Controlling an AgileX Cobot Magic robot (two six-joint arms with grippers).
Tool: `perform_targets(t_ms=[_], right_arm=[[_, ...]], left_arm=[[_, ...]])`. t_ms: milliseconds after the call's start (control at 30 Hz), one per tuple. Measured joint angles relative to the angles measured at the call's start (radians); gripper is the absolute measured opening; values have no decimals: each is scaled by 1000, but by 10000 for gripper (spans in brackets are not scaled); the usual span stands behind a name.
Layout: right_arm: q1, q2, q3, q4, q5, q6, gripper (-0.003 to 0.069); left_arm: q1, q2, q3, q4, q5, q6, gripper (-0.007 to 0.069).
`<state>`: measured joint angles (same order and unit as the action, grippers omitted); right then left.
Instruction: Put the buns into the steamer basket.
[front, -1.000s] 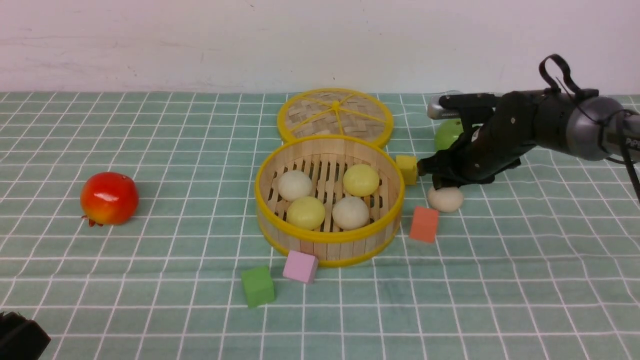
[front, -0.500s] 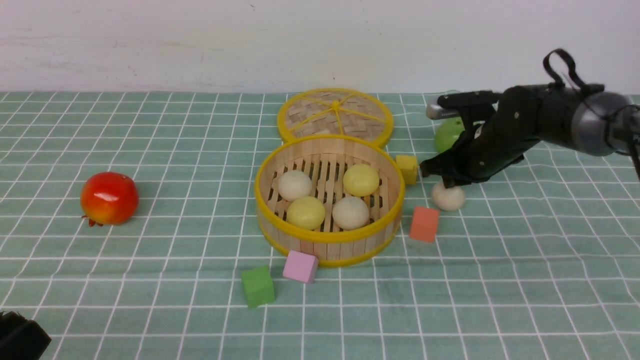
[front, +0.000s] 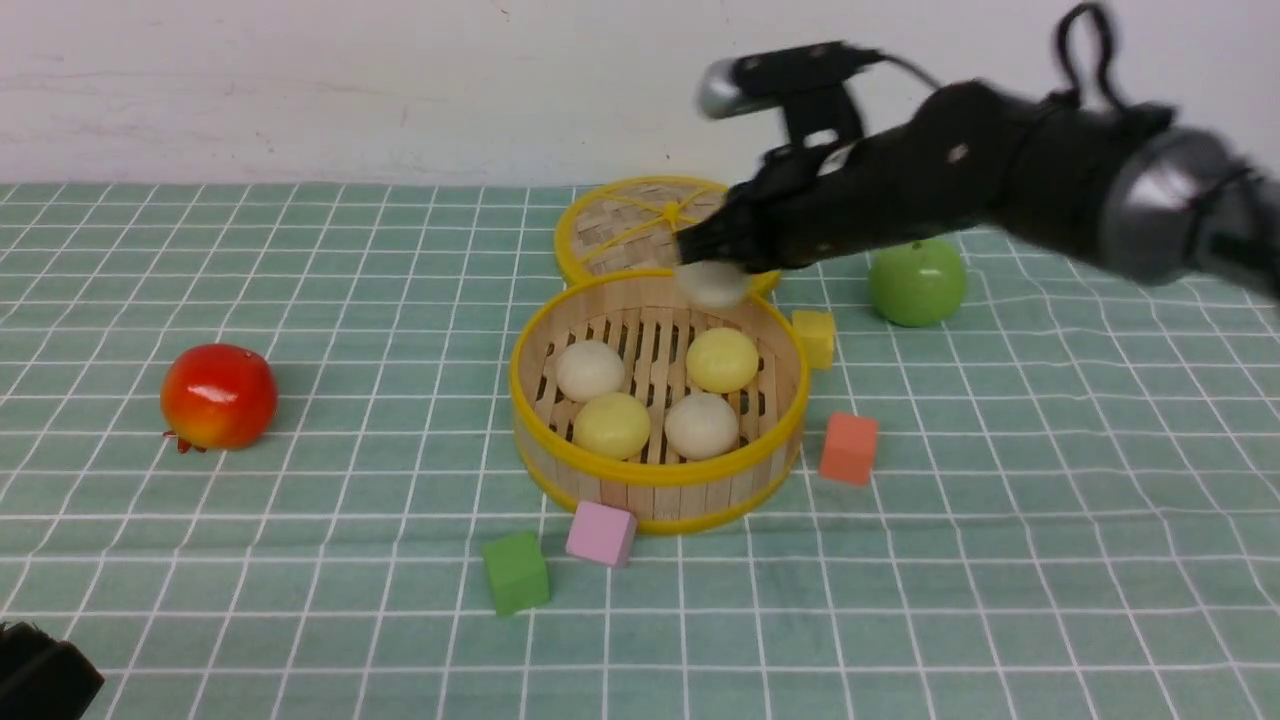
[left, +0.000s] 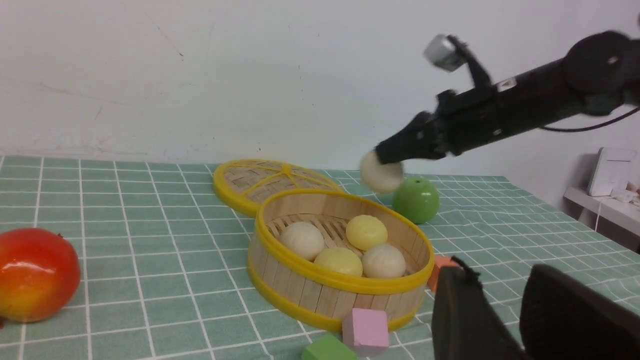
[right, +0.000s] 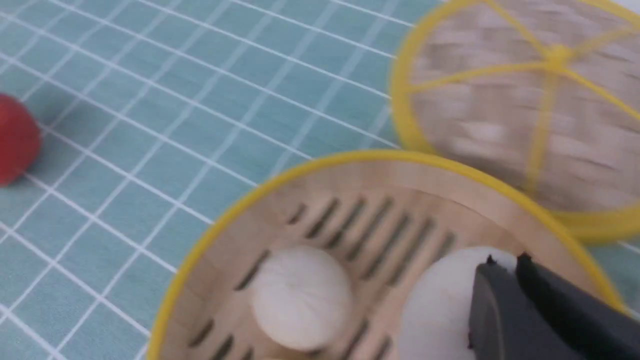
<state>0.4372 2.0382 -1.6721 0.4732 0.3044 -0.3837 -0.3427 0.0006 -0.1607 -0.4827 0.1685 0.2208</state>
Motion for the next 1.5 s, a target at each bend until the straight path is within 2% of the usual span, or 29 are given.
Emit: perform_targets(t_ms=[100,300,467,533,567,600,733,933,1033,1167,1267,1333,1367,1433,1500], right_arm=[[29,58,1,18,-73,-50,18],[35,156,1,23,-223,-60,64],[38,185,1,24,-245,-60,160],[44,187,1,26,-245,-60,239],[44,187,1,27,-245,-60,252],[46,187,1,27,-249,-60,304],[44,176,1,27,-247,-60,403],[44,67,4,12,-165,-60,444],[41,-43,4,-9,-33,-60,438],[12,-238,4,-57,285,-51,364],[-28,-363,4,-106,533,7,259],[-55,-429,4,-143,715,66,154],[-59,-440,4,-150,730,77,144],[-76,-503,6,-191,885,139,30],[-76,-559,24,-220,928,195,-15]], left_arm=[[0,0,0,0,0,0,185],[0,0,0,0,0,0,192],[0,0,0,0,0,0,197],[0,0,0,0,0,0,200],[0,0,0,0,0,0,200],[0,0,0,0,0,0,200],[0,0,0,0,0,0,201],[0,0,0,0,0,0,201],[0,0,0,0,0,0,201],[0,0,0,0,0,0,202],[0,0,0,0,0,0,204],[0,0,0,0,0,0,207],[0,0,0,0,0,0,207],[0,0,0,0,0,0,211],[0,0,0,0,0,0,214]])
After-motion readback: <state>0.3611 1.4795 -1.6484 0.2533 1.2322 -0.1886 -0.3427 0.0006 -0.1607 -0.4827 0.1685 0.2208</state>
